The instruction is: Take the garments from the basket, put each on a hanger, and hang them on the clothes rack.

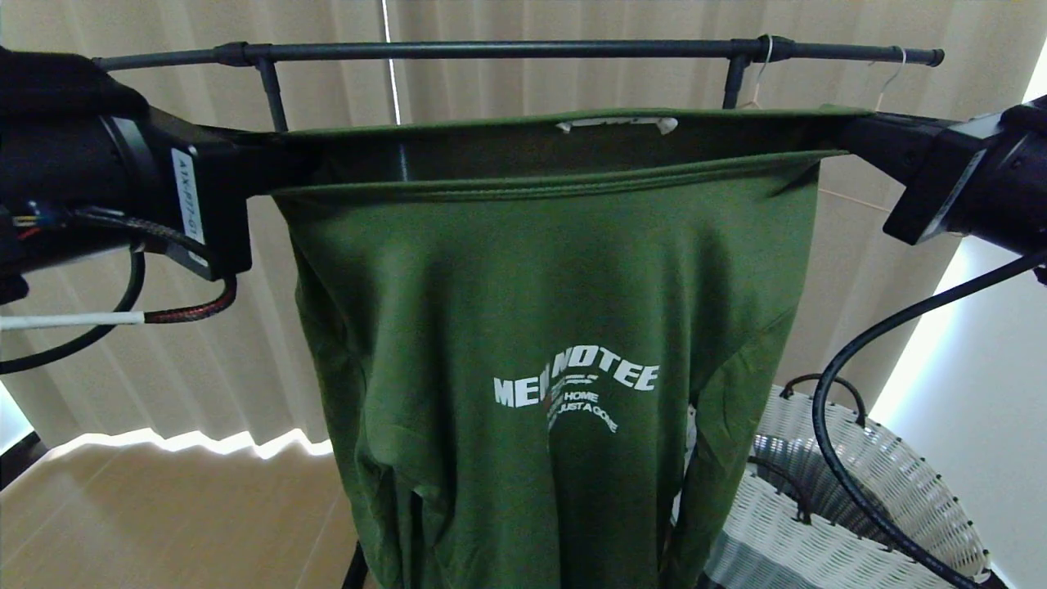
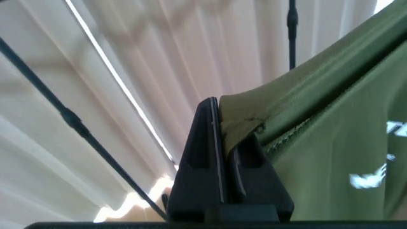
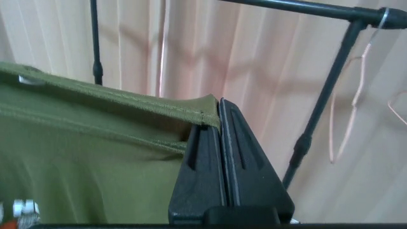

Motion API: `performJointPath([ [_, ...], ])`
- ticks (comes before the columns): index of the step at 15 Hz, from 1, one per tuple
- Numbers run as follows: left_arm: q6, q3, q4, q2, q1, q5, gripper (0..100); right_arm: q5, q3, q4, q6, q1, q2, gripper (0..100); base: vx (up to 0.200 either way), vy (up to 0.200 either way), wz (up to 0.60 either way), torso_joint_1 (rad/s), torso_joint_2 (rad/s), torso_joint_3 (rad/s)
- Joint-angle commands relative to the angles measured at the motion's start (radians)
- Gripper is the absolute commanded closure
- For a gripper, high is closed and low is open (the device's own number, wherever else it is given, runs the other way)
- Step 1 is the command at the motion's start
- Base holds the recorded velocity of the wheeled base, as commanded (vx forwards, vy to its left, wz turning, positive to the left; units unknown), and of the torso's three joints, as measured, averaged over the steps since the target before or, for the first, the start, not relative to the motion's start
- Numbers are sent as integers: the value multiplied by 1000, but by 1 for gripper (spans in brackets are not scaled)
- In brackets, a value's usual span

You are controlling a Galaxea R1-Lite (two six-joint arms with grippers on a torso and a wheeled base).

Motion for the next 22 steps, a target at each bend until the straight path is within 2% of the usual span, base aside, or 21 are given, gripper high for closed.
performJointPath([
  [1,-3,17,-7,13,-14,-2,100,1,-2,1,0,2,-15,100,0,0,0,0,0,0],
  [4,-1,27,-42,55,-9,14,100,1,5,57,-1,2,-62,100,0,0,0,0,0,0],
  [7,-4,8,-67,114,-11,41,100,3,-3,207,-1,2,-162,100,0,0,0,0,0,0],
  [8,-4,2,-116,151,-11,43,100,4,3,274,-1,9,-216,100,0,0,0,0,0,0],
  [10,-3,-56,-162,223,-9,50,100,6,14,359,0,74,-286,100,0,0,0,0,0,0],
  [13,-3,-118,-164,282,-11,75,100,43,31,363,0,80,-300,100,0,0,0,0,0,0],
  [17,-3,-108,-153,259,-14,76,100,41,32,357,-1,77,-289,100,0,0,0,0,0,0],
  [20,0,-68,-24,151,-17,61,100,40,23,351,0,45,-234,100,0,0,0,0,0,0],
  [22,-4,-67,86,76,-17,10,100,38,14,339,0,25,-180,100,0,0,0,0,0,0],
])
